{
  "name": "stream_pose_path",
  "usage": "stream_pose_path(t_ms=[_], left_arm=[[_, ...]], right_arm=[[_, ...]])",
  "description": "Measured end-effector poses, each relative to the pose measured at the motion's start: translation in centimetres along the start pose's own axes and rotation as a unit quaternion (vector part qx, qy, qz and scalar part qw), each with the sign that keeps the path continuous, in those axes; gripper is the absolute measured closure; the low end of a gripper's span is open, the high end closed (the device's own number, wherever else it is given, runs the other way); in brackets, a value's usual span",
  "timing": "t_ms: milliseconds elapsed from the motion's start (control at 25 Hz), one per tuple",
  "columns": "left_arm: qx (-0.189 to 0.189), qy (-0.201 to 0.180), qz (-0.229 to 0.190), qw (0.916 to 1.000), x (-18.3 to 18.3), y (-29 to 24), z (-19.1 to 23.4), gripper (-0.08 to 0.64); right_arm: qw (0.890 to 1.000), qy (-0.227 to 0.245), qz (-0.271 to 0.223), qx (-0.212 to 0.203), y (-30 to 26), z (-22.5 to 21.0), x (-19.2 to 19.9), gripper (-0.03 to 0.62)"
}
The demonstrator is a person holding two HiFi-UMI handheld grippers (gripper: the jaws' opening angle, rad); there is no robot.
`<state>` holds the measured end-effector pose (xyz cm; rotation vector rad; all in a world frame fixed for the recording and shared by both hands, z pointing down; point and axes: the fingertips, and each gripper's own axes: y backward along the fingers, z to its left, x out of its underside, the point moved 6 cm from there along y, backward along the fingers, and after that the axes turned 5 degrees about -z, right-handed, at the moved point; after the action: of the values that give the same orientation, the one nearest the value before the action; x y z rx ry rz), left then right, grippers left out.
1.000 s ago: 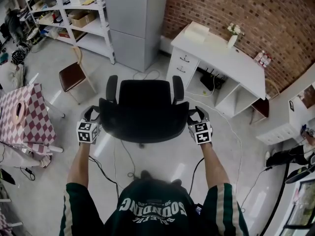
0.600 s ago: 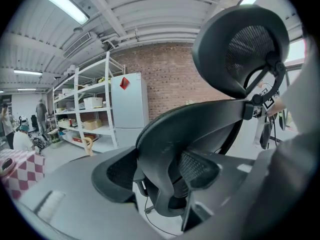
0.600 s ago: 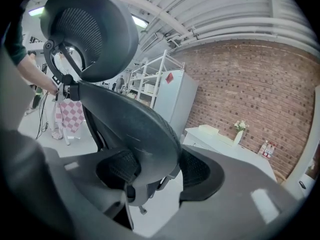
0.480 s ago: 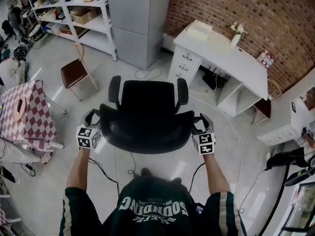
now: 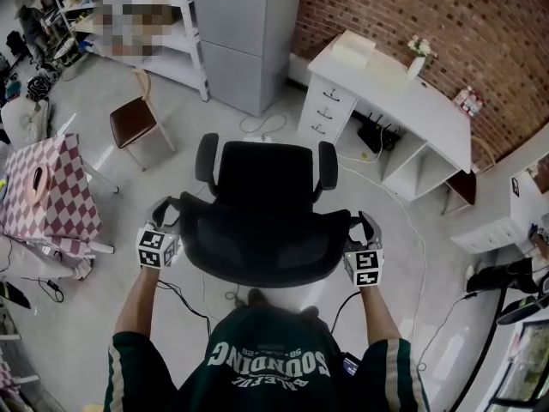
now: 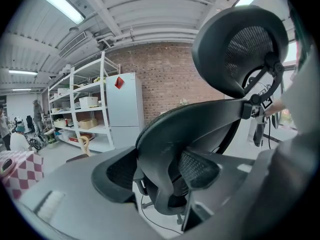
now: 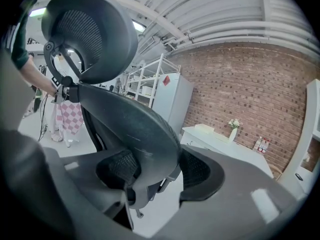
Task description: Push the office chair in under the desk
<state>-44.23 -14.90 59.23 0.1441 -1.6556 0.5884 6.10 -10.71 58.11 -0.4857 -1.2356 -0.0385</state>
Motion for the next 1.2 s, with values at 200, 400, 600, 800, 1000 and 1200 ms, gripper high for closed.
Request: stream_pose_path(t_ms=[200,400,600,800,1000,1200], left_arm=[[0.009,0.0,-0.002,1.0,0.1,1.0,-1.0,0.303],[0.016,0.0,-0.001,0.9999,0.0,1.4,-1.9,0.302],[0.021,0.002,-0.002,0.9998,0.0,1.4,-2.6,0.302],[0.035,-0.001,-0.001,0.9994,-0.3,1.0,-3.5,0.302],[0.055,-0.006,-0.003,0.9984,-0.9,-0.5,-5.0,0.301],[0.079,-0.011,-0.011,0.9968,-1.4,-2.9,-6.8,0.301]], right_arm=[[1.0,0.0,-0.003,0.001,1.7,0.3,0.6,0.342],[1.0,-0.003,0.0,0.006,3.0,0.2,1.0,0.342],[1.0,-0.007,0.005,0.015,4.3,0.3,1.5,0.342],[1.0,-0.009,0.01,0.026,5.7,0.0,2.1,0.342],[0.999,-0.015,0.012,0.045,7.1,-1.3,2.8,0.342],[0.997,-0.023,0.026,0.071,8.5,-2.9,4.0,0.342]])
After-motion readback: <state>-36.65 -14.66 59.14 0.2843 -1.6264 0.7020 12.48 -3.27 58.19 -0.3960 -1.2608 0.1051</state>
